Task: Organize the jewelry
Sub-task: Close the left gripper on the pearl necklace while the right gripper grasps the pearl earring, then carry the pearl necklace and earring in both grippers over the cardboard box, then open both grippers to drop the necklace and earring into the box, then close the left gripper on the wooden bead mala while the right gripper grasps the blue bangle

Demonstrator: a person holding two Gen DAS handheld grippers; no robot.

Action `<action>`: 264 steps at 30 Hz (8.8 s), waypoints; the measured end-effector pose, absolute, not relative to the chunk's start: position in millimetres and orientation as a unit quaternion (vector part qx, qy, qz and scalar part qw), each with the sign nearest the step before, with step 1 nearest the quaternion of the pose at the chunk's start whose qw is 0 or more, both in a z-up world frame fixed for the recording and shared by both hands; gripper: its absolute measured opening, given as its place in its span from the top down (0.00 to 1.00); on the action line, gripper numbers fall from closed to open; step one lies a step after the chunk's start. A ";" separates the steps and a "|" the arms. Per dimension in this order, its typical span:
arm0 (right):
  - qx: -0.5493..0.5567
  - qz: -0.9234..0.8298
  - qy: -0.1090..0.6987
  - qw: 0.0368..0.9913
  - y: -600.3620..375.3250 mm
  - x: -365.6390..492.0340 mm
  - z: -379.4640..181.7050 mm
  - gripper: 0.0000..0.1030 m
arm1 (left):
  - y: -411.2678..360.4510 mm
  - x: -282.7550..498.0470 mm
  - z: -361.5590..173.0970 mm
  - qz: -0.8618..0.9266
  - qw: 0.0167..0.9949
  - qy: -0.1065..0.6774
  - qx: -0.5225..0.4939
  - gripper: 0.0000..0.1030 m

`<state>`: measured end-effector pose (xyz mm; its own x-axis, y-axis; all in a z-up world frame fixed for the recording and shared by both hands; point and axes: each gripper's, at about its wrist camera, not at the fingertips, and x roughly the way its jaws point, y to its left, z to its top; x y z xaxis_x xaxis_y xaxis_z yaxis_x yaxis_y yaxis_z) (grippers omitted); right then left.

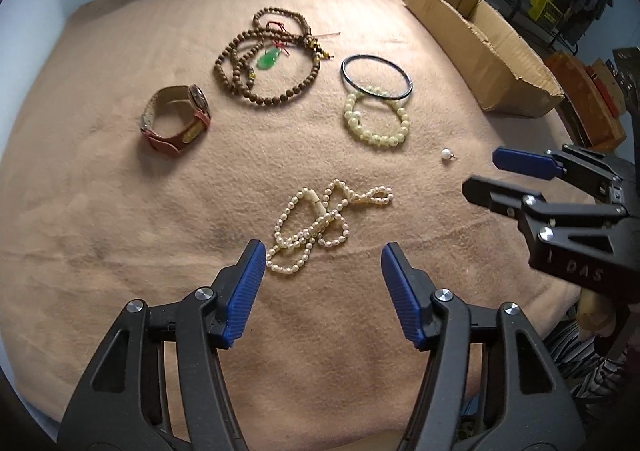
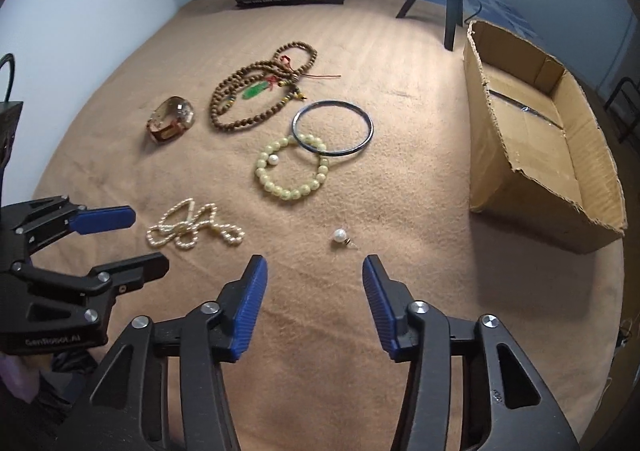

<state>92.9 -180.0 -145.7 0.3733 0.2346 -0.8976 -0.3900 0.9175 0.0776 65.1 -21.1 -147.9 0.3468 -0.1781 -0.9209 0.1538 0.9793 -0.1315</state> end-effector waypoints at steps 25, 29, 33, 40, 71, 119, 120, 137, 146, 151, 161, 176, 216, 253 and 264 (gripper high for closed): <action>-0.098 0.198 0.559 0.799 -176.2 130.8 -174.0 0.69 | -31.2 105.6 -181.3 -0.086 0.809 0.582 -0.002 0.45; -0.100 0.196 0.560 0.799 -176.6 131.8 -174.3 0.78 | -34.1 106.9 -181.7 -0.087 0.812 0.577 0.009 0.51; -0.092 0.196 0.563 0.798 -179.4 131.0 -175.1 0.89 | -30.3 109.6 -181.7 -0.081 0.814 0.575 0.006 0.64; -0.089 0.197 0.562 0.799 -178.9 128.3 -175.8 0.93 | -22.1 113.7 -180.8 -0.079 0.815 0.575 -0.006 0.84; -0.036 0.200 0.475 0.856 -197.6 136.0 -89.3 0.93 | -4.2 120.2 -66.2 -0.127 0.870 0.464 -0.110 0.95; 0.063 0.027 0.449 0.891 -365.3 202.6 -65.8 0.93 | -195.5 191.9 9.2 -0.314 0.863 0.380 -0.112 0.95; 0.064 0.027 0.452 0.889 -366.3 203.7 -68.2 0.93 | -197.5 193.4 7.0 -0.313 0.862 0.383 -0.110 0.95; 0.073 0.033 0.483 0.872 -372.8 204.7 -88.4 0.93 | -217.6 207.3 -59.1 -0.289 0.846 0.444 -0.064 0.95; 0.065 0.025 0.484 0.872 -372.2 206.6 -89.4 0.61 | -213.9 209.2 -61.9 -0.267 0.851 0.449 -0.056 0.92; 0.052 0.022 0.475 0.878 -368.9 203.2 -85.3 0.56 | -207.2 209.0 -61.9 -0.256 0.854 0.449 -0.054 0.78; 0.038 0.019 0.469 0.882 -360.8 197.5 -80.4 0.46 | -185.0 202.1 -59.8 -0.230 0.865 0.443 -0.050 0.58; 0.023 0.045 0.438 0.898 -310.8 194.3 -59.5 0.32 | -97.4 198.1 -44.1 -0.175 0.881 0.435 -0.060 0.49; 0.002 0.155 0.569 0.808 -177.9 230.3 -140.7 0.31 | 40.9 254.5 -155.7 -0.071 0.815 0.568 -0.089 0.50; 0.072 0.138 0.617 0.771 -153.7 239.3 -176.9 0.32 | 38.0 266.6 -176.9 -0.063 0.806 0.583 -0.081 0.54; 0.041 0.135 0.613 0.778 -135.0 244.2 -180.5 0.25 | 43.9 267.9 -178.7 -0.060 0.806 0.584 -0.080 0.64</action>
